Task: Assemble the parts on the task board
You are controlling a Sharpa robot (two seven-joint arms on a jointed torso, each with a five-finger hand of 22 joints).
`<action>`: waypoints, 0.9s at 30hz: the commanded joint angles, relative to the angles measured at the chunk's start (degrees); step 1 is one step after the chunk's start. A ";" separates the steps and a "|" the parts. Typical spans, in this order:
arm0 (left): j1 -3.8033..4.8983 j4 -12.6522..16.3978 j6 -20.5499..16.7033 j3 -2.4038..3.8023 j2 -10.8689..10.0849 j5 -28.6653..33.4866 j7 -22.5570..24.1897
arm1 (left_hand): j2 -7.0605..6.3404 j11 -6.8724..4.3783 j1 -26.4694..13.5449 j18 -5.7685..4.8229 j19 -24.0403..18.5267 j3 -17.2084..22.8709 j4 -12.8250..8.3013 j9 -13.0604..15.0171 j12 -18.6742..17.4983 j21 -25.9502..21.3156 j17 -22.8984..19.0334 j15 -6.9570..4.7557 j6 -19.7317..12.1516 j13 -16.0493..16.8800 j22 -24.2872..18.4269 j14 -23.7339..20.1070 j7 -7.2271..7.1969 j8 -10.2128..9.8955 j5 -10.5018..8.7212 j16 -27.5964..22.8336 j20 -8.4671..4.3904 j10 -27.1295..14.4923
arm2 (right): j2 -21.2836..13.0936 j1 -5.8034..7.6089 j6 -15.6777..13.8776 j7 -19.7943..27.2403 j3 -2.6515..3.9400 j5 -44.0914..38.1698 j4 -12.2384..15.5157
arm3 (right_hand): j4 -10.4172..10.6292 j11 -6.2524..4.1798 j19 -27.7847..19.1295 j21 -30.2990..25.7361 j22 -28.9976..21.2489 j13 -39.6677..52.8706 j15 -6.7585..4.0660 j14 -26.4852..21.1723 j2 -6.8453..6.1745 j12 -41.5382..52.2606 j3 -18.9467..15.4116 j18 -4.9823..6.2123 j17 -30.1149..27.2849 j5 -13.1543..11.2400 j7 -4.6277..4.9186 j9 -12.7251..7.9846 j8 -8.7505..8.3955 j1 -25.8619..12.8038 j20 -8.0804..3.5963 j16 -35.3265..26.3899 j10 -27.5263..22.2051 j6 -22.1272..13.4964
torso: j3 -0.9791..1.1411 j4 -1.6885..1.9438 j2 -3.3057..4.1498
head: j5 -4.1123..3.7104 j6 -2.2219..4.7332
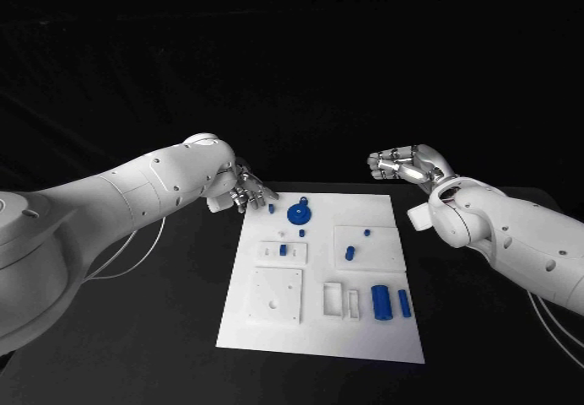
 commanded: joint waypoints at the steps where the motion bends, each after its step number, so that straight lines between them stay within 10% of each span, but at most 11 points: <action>1: -0.03 0.14 1.30 0.04 0.24 0.28 0.97 | -0.43 0.30 -0.24 -0.44 0.27 0.02 0.29 -0.11 0.10 -0.21 0.05 -0.05 -0.39 0.06 0.90 -0.35 -0.04 0.10 -0.26 0.32 0.05 1.85 | 0.12 0.03 0.29 0.38 0.04 -0.14 0.03 | -0.04 0.08 -0.38 0.10 -0.07 -0.08 0.04 -0.36 -0.10 -0.13 -0.41 1.12 -0.10 0.08 0.16 -0.06 -0.24 0.31 0.06 -0.38 -0.50 -0.38 | 0.00 -0.01 0.05 | 0.11 0.12; 27: -1.01 -1.13 3.68 0.00 1.11 0.58 1.15 | 3.82 0.34 0.09 -0.40 0.11 -2.27 -4.67 -1.14 0.25 0.05 -0.12 -0.03 -0.14 0.24 0.92 -0.46 0.00 -0.10 0.15 0.52 0.09 1.78 | 0.48 0.03 0.54 0.37 0.04 -0.14 -0.01 | 0.04 0.07 -0.39 0.10 -0.07 -0.08 0.03 -0.36 -0.08 -0.13 -0.48 1.12 -0.09 0.33 0.13 -0.05 -0.22 0.38 0.07 -0.38 -0.46 -0.20 | -0.01 0.02 0.14 | -0.23 -0.07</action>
